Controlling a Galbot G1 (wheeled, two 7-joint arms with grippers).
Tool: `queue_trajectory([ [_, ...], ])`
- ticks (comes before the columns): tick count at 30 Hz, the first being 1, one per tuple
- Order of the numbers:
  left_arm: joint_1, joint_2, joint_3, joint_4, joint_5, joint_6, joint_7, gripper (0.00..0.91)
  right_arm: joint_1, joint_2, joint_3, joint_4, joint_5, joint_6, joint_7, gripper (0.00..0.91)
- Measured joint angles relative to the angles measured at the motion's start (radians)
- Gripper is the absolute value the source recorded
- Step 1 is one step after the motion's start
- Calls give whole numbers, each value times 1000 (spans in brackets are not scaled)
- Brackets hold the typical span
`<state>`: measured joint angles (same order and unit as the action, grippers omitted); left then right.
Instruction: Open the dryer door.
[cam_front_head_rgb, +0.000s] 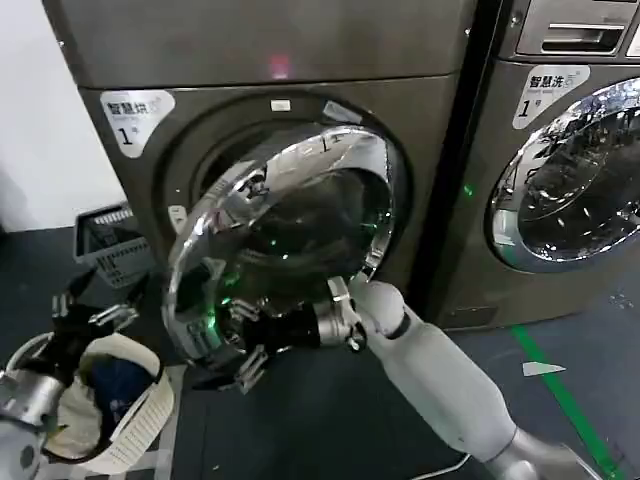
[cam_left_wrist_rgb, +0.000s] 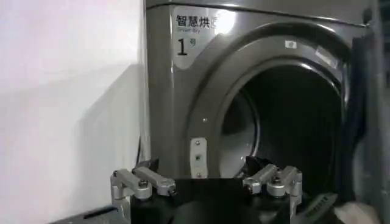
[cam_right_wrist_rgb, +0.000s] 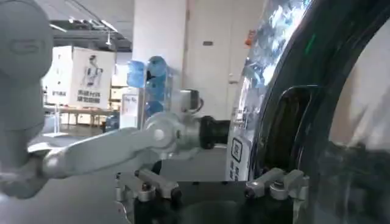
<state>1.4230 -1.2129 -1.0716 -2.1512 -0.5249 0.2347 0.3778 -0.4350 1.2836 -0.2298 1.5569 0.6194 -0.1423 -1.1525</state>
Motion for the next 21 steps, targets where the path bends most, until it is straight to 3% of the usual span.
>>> queue_trajectory([
  [21, -124, 150, 201, 56, -158, 14, 3, 907, -157, -141, 146, 134, -9, -10, -114, 907],
])
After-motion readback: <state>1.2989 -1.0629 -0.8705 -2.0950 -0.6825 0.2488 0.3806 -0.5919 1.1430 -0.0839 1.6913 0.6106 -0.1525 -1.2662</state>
